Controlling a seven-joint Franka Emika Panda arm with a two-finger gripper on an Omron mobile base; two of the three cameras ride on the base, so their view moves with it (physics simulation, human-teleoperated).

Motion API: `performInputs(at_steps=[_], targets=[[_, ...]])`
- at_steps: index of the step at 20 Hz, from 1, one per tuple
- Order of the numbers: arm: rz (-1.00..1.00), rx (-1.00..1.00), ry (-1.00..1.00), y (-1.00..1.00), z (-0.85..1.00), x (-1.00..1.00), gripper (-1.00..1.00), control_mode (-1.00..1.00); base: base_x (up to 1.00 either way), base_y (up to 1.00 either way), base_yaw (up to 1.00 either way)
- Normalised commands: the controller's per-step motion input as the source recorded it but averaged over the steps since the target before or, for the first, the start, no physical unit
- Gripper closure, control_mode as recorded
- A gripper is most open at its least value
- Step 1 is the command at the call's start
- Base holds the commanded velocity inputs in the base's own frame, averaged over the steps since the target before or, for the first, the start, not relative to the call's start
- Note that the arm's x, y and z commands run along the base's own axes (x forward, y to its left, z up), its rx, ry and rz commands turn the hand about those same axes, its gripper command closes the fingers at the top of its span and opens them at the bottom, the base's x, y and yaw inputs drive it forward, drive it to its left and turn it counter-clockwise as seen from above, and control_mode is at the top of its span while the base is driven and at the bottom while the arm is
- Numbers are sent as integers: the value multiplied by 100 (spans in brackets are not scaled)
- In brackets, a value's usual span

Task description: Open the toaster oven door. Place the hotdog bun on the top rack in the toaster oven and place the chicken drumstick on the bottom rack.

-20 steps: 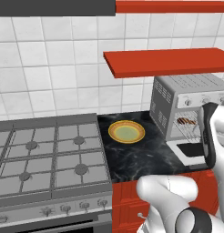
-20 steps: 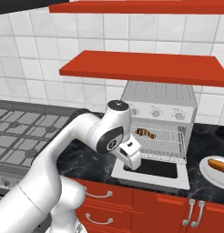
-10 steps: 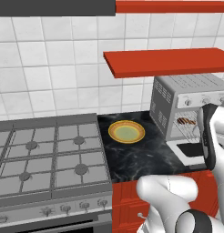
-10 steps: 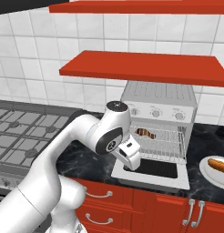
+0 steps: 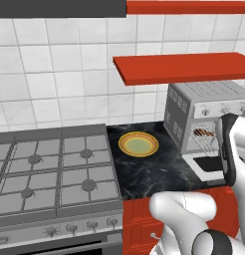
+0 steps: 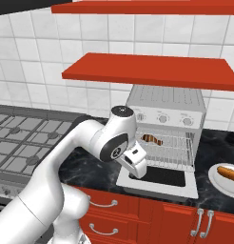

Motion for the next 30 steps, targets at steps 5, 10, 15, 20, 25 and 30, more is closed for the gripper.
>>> performInputs(at_steps=[5, 10, 15, 20, 25, 30], targets=[[0, 0, 0, 0, 0, 0, -100, -100, 0, 0, 0], [0, 0, 0, 0, 0, 0, -100, -100, 0, 0, 0], [0, 0, 0, 0, 0, 0, -100, 100, 0, 0, 0], [0, 0, 0, 0, 0, 0, -100, 100, 0, 0, 0], [0, 0, 0, 0, 0, 0, -100, 100, -8, 0, 0], [0, 0, 0, 0, 0, 0, -100, 100, -55, -25, -2]])
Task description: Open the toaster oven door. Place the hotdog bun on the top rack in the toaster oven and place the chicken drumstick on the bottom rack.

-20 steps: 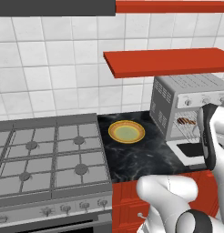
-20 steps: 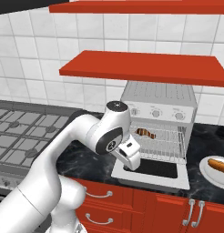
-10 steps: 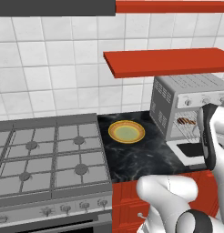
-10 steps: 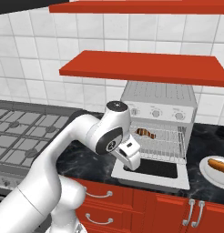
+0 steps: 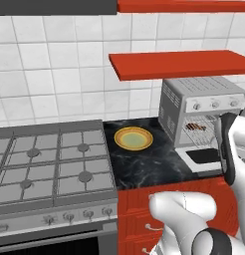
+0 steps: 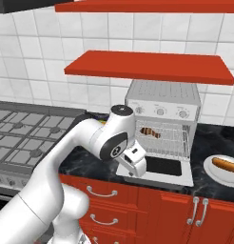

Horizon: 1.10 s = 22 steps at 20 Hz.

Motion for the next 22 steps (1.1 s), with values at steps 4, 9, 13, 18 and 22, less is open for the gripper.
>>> performInputs(at_steps=[4, 9, 13, 18, 22], targets=[[0, 0, 0, 0, 0, 0, -100, 100, -12, -81, -6], [0, 0, 0, 0, 0, 0, -100, 100, 5, -100, -5], [0, 0, 0, 0, 0, 0, -100, 100, 3, -95, -6], [0, 0, 0, 0, 0, 0, -100, 100, 43, -36, -1], [0, 0, 0, 0, 0, 0, -100, 100, 52, -6, 0]])
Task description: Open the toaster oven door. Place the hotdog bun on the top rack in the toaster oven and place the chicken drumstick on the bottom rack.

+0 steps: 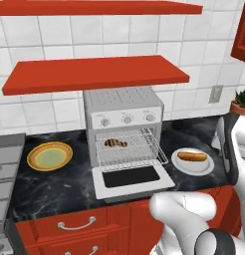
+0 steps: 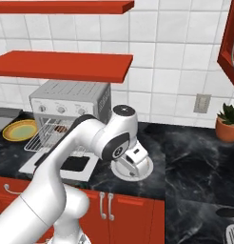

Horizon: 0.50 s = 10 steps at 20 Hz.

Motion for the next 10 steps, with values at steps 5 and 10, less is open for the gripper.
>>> performInputs(at_steps=[5, 10], targets=[[0, 0, 0, 0, 0, 0, -100, 100, 12, -2, 0], [0, 0, 0, 0, 0, 0, -100, 100, 0, 0, 0]])
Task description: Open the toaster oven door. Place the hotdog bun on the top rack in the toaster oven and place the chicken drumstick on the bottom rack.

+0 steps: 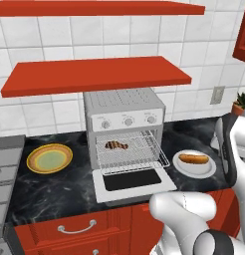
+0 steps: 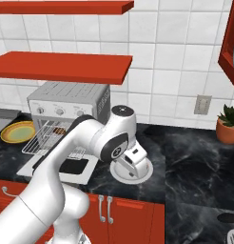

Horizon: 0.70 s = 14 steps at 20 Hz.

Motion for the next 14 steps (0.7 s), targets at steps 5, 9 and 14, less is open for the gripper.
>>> performInputs(at_steps=[5, 9, 14], targets=[[0, 0, 0, 0, 0, 0, -100, 100, 0, 0, 0], [0, 0, 0, 0, 0, 0, -100, -100, 0, 0, 0], [0, 0, 0, 0, 0, 0, -100, -100, 0, 0, 0]])
